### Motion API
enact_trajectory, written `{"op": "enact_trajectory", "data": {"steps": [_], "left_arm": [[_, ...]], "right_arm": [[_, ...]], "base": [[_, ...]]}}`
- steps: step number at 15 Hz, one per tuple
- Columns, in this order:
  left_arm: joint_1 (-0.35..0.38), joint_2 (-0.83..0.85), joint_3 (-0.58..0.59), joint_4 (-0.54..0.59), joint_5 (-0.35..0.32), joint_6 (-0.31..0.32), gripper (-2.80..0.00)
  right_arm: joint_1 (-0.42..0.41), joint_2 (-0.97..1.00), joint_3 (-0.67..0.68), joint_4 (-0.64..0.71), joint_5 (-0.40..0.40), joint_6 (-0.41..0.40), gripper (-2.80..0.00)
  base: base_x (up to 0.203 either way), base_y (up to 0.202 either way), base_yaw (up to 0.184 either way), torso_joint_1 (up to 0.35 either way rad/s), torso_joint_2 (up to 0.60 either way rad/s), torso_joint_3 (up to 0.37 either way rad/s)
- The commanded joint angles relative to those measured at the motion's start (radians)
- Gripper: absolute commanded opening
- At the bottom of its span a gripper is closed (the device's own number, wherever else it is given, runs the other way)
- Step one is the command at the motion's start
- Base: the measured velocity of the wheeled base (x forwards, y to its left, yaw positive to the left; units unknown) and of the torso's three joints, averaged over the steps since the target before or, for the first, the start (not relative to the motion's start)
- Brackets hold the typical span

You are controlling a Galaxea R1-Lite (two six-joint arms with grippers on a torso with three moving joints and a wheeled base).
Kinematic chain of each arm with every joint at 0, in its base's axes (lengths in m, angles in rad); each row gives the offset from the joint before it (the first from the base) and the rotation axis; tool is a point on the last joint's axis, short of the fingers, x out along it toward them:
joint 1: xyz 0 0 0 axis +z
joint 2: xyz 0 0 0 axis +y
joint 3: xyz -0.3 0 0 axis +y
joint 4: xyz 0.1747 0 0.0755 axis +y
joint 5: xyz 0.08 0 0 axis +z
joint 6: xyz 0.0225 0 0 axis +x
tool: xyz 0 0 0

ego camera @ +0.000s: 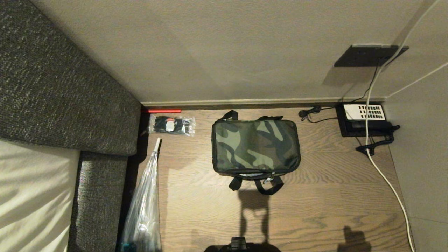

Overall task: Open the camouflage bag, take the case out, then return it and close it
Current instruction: Open the top of the storage box

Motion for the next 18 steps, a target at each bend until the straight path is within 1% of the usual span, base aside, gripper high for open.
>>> {"op": "enact_trajectory", "data": {"steps": [1, 18], "left_arm": [[0.000, -0.002, 0.002, 0.000, 0.000, 0.000, -2.80], [0.000, -0.002, 0.003, 0.000, 0.000, 0.000, -2.80]], "right_arm": [[0.000, 0.001, 0.000, 0.000, 0.000, 0.000, -2.80], [0.000, 0.001, 0.000, 0.000, 0.000, 0.000, -2.80]], "base": [[0.000, 0.000, 0.000, 0.000, 0.00, 0.000], [0.000, 0.000, 0.000, 0.000, 0.00, 0.000]]}}
